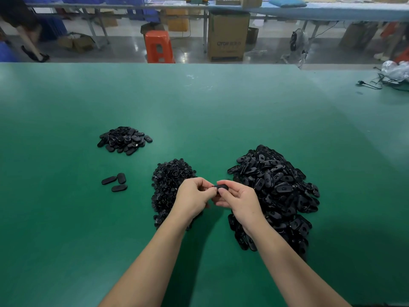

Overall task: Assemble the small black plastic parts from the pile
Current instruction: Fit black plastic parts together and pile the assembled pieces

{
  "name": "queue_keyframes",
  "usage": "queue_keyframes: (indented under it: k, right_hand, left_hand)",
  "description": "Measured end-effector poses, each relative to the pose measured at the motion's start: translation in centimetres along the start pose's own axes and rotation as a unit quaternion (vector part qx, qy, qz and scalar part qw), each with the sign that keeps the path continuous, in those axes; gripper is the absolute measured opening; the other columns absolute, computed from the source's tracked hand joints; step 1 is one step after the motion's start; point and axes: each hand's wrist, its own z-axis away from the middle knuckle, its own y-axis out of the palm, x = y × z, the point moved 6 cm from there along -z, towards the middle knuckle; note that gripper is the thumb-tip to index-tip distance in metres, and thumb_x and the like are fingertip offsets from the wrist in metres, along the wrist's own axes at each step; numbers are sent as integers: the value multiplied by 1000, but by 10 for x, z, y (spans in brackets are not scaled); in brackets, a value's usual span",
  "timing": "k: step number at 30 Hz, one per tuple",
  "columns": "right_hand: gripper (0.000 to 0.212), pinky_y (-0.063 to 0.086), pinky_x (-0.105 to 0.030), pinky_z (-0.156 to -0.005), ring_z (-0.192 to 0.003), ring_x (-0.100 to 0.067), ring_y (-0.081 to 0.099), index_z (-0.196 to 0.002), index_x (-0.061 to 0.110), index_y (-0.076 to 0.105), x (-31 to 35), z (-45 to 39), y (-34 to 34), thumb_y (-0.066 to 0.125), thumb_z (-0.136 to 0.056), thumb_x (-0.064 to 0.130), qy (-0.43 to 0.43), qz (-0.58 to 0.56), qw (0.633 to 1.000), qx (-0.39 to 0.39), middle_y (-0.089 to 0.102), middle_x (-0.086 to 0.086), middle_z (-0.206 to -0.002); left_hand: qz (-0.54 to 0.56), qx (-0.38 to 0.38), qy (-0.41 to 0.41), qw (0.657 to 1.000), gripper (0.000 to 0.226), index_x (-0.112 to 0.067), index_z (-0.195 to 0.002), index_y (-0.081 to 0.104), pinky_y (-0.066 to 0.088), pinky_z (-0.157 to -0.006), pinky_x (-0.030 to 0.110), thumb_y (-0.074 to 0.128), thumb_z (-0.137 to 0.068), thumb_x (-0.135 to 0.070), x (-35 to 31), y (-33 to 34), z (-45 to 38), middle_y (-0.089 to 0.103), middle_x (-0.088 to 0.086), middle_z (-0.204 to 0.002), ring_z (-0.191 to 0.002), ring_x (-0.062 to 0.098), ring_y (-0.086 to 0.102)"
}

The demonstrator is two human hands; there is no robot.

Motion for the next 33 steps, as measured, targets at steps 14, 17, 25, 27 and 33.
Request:
queue_keyframes:
  k: [14,17,25,27,33]
  right_hand:
    - [14,59,-25,-65,-69,-18,73,-99,7,71,-3,-5,2,62,-95,-2,5,11,1000,-1,76,-8,-81]
    - [14,59,-25,-63,-64,-16,70,-94,9,71,-6,-6,0,62,-94,-2,7,12,1000,-17,74,-12,-79]
    - [21,59,-25,-66,-66,-12,69,-102,15,69,-5,-8,-1,55,-99,-1,-11,66,998,6,71,-7,-81]
    - [21,60,-26,-68,-69,-11,69,-114,14,63,-3,-8,1,53,-101,1,-10,90,996,5,70,-9,-87]
    - [26,60,-30,-82,-89,-8,69,-125,23,61,5,-8,-6,60,-99,20,-30,248,968,-19,69,10,-97]
  left_hand:
    - [3,16,15,1000,9,-12,-79,73,51,-56,30,75,-88,-12,0,-4,0,70,3,-65,-50,15,64]
    - [-12,20,20,1000,9,-13,-80,74,52,-56,28,73,-89,-12,0,-3,0,71,3,-66,-50,15,65]
    - [-47,27,44,998,5,-20,-85,71,52,-54,30,74,-90,-19,-2,-1,1,74,3,-73,-50,16,66]
    - [-68,34,49,996,7,-22,-85,71,53,-54,31,75,-89,-19,-3,-2,0,74,2,-72,-50,16,66]
    - [-109,-141,12,984,6,-26,-87,71,52,-53,23,73,-90,-22,24,-72,-7,73,-7,-74,-51,10,66]
